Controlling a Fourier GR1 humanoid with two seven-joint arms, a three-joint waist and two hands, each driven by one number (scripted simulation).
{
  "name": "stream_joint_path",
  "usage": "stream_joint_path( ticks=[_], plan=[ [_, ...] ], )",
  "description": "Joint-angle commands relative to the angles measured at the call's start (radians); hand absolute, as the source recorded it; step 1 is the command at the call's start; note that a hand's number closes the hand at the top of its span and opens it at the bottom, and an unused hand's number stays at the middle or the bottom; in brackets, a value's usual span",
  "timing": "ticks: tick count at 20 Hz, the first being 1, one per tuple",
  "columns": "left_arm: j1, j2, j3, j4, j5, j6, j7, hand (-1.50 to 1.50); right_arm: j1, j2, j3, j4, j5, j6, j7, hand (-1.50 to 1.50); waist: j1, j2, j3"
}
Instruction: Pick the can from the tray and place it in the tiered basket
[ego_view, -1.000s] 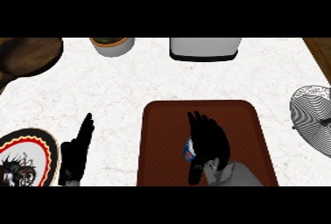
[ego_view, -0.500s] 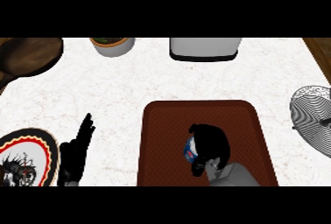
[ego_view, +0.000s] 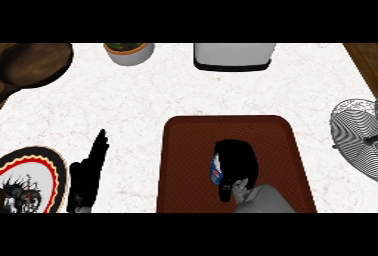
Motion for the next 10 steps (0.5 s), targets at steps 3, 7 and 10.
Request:
stream_joint_path(
  ticks=[3, 7, 10],
  plan=[
    [0.063, 0.028, 0.038, -0.015, 0.020, -0.054, -0.037, 0.00, 0.044, -0.022, 0.059, -0.038, 0.110, -0.064, -0.021, 1.50, -0.001, 0.010, 0.003],
    [0.042, 0.024, 0.071, 0.006, 0.014, 0.017, 0.001, 0.00, 0.196, -0.141, -0.257, -0.092, 0.092, -0.233, 0.190, 1.50, -0.102, -0.002, 0.003],
    [0.069, 0.012, 0.076, -0.014, 0.014, 0.043, 0.013, 0.00, 0.283, -0.185, -0.469, -0.139, 0.058, -0.314, 0.279, 1.50, -0.163, -0.011, 0.004]
  ],
)
